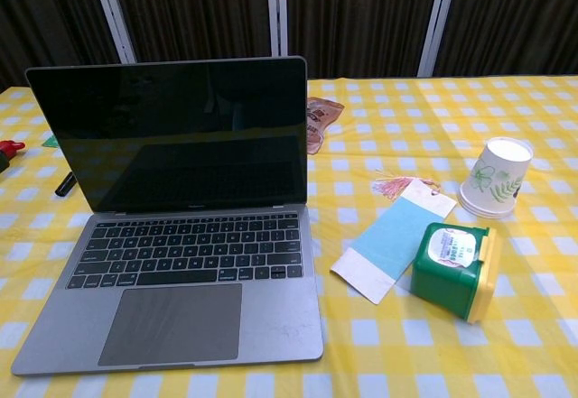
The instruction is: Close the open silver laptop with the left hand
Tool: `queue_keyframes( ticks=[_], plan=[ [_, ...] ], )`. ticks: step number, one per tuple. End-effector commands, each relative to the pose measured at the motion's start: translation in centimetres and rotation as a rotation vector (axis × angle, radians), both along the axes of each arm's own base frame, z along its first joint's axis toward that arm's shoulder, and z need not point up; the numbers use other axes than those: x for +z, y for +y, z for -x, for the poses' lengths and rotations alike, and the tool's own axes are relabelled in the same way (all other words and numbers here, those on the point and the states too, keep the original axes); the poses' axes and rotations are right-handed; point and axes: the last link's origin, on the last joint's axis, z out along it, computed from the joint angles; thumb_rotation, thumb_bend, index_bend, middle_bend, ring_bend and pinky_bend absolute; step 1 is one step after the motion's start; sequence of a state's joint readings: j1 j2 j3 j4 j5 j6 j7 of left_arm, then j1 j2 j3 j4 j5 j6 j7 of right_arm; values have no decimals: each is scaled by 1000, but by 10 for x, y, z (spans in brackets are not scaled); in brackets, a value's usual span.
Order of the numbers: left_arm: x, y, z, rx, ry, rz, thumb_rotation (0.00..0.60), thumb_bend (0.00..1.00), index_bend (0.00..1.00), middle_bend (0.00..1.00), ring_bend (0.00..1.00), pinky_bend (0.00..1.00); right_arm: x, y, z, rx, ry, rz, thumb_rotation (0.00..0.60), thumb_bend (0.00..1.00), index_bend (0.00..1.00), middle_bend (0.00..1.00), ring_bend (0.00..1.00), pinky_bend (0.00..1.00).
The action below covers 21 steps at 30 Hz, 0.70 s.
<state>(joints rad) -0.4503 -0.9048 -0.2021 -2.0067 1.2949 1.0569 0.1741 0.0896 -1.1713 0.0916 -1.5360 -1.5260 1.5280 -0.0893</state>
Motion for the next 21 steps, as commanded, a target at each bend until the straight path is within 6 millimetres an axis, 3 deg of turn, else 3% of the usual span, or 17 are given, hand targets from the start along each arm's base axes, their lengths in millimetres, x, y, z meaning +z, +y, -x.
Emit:
queue_keyframes(
  ticks=[1,9,16,21],
  plan=[
    [-4,31,-40,-32,11,90,600,1000,0,0,0,0,0,-2,1,-9,-3,5,600,0,0,0,0,0],
    [-48,57,-48,6,16,239,600,1000,0,0,11,11,0,-6,6,-30,3,10,600,0,0,0,0,0],
    [-57,59,-47,23,-7,257,600,1000,109,167,233,215,1,-5,6,-30,1,13,600,0,0,0,0,0],
    [-51,53,-46,23,-46,254,600,1000,194,293,352,319,1,-4,5,-24,-1,14,600,0,0,0,0,0]
  ],
)
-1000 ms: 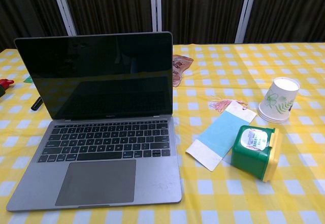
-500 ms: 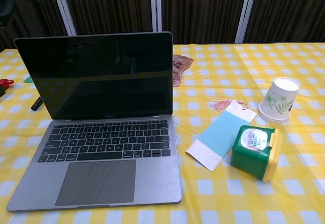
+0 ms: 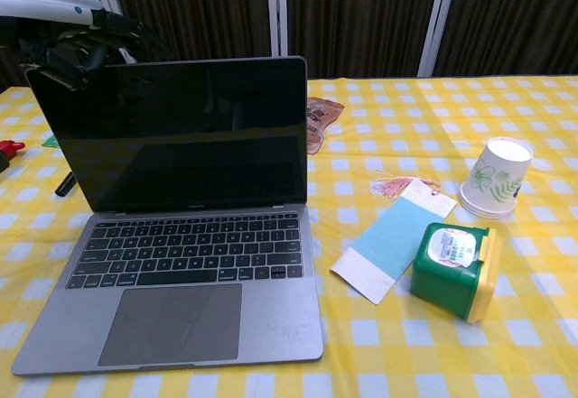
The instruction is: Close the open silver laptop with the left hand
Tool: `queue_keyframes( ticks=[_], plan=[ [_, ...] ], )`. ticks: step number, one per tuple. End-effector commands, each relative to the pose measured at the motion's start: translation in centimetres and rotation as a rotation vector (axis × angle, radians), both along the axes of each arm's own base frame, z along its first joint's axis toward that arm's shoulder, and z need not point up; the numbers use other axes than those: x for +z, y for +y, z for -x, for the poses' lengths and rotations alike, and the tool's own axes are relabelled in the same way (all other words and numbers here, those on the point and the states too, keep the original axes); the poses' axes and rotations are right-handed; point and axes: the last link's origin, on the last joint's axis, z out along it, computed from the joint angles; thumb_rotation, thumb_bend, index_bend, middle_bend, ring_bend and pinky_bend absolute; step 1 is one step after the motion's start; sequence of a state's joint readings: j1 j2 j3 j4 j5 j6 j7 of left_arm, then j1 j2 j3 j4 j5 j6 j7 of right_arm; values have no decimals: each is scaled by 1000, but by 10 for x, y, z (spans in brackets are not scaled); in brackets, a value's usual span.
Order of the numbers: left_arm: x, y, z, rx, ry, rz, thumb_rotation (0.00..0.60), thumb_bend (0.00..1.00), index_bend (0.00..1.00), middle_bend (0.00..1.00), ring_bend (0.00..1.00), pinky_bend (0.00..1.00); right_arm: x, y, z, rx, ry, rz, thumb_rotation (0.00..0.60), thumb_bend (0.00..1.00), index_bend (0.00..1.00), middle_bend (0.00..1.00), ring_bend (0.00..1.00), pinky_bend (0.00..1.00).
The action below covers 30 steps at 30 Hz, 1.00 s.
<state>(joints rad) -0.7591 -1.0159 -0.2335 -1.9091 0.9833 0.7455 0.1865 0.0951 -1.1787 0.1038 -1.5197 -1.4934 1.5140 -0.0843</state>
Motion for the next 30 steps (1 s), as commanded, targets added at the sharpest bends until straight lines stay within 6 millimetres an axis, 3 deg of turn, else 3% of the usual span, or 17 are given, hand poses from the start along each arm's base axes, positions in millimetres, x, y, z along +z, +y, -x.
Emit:
queue_keyframes(
  ticks=[1,4,21,25,30],
  plan=[
    [5,-5,1,-1,-20,-2,600,1000,210,305,363,343,0,1,-1,3,1,1,600,0,0,0,0,0],
    [8,-9,3,-4,-23,8,600,1000,239,317,371,382,0,1,-1,5,2,0,600,0,0,0,0,0],
    [11,-53,2,-35,-80,162,600,1000,250,330,380,387,0,4,-3,6,5,1,600,0,0,0,0,0],
    [3,-72,3,-64,-66,226,600,1000,250,330,380,386,1,4,-3,5,5,3,600,0,0,0,0,0],
    [-4,-83,4,-85,-63,263,600,1000,250,330,379,386,1,5,-4,6,5,4,600,0,0,0,0,0]
  ],
)
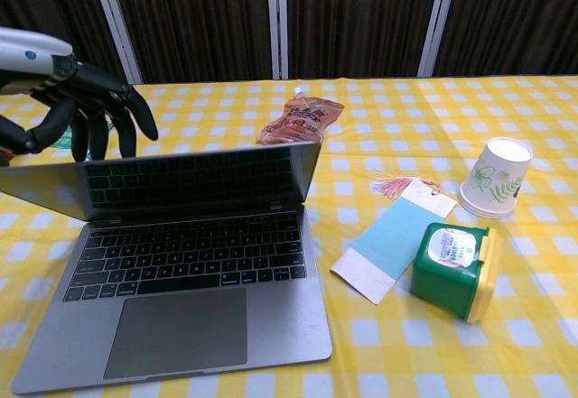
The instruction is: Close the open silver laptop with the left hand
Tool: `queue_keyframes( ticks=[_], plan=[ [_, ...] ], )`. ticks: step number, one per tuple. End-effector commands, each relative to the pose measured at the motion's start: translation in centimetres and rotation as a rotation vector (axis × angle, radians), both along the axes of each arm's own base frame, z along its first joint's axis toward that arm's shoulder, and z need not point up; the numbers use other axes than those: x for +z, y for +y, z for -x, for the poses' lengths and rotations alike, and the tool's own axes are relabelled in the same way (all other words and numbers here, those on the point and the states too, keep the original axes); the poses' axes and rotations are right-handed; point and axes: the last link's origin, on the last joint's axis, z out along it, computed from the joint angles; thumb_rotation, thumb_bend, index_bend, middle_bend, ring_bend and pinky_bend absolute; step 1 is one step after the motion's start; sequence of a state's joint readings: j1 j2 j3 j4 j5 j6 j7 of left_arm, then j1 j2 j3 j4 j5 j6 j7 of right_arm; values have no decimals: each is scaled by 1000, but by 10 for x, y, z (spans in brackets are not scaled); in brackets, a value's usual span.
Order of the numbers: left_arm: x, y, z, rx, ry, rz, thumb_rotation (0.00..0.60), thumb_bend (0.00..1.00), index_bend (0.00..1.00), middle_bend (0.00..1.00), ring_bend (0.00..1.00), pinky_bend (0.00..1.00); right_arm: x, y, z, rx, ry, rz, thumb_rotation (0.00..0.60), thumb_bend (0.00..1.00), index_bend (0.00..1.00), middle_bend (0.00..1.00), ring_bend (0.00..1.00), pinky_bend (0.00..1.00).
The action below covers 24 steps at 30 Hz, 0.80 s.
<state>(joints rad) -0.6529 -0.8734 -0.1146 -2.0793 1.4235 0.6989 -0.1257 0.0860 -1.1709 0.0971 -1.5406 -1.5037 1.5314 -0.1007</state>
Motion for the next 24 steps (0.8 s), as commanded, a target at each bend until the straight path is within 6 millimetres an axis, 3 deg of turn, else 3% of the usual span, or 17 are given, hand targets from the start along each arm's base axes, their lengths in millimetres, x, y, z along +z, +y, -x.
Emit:
queue_keyframes(
  ticks=[1,7,24],
  plan=[
    [-7,-10,2,-7,1,34,600,1000,250,330,379,386,0,0,0,0,1,1,600,0,0,0,0,0],
    [-29,-23,8,-30,25,110,600,1000,250,330,380,387,2,1,0,-2,-2,5,600,0,0,0,0,0],
    [-96,-23,29,-1,70,178,600,1000,257,332,381,387,4,-1,5,-21,-9,2,600,0,0,0,0,0]
  ],
)
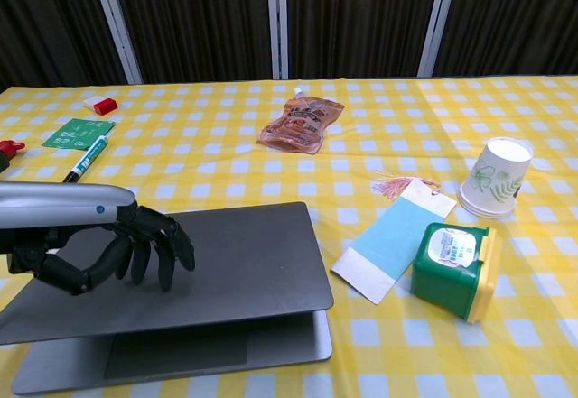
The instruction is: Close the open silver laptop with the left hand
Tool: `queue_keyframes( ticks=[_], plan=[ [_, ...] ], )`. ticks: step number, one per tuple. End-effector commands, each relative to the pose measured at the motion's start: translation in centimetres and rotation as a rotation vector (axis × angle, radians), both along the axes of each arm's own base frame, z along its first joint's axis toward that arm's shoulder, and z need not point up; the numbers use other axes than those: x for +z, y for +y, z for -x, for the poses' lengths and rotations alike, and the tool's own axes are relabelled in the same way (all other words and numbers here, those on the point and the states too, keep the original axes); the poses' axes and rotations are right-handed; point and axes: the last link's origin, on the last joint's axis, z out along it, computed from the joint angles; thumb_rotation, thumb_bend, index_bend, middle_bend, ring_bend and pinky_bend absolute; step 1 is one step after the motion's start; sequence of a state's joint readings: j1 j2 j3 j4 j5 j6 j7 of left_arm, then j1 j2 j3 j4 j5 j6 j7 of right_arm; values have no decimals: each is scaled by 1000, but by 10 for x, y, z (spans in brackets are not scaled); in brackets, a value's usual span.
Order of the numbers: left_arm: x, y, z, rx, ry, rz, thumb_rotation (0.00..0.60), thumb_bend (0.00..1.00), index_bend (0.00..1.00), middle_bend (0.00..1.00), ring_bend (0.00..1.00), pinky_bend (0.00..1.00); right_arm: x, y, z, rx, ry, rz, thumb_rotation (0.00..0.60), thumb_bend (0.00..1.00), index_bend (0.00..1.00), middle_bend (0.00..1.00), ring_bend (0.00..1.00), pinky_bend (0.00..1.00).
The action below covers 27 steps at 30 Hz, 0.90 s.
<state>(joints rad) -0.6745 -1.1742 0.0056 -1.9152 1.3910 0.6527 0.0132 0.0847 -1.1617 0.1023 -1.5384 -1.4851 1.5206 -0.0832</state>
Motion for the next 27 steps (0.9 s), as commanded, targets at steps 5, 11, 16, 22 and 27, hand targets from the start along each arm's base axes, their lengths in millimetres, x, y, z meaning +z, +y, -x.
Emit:
queue_keyframes(
  ticks=[5,11,16,22,27],
  plan=[
    [-25,2,12,51,26,39,600,1000,259,333,381,387,0,-1,1,-6,-3,-1,600,0,0,0,0,0],
    [-33,3,15,57,32,44,600,1000,266,335,381,387,1,-1,2,-8,-6,0,600,0,0,0,0,0],
    [-14,7,2,40,-32,-20,600,1000,275,335,381,385,4,0,2,-8,-13,4,600,0,0,0,0,0],
    [41,17,-6,-6,-167,-278,600,843,244,241,256,174,6,2,2,-5,-20,7,600,0,0,0,0,0],
    [100,11,26,59,-37,-613,600,3,0,0,0,0,7,4,0,4,-23,8,600,0,0,0,0,0]
  ],
)
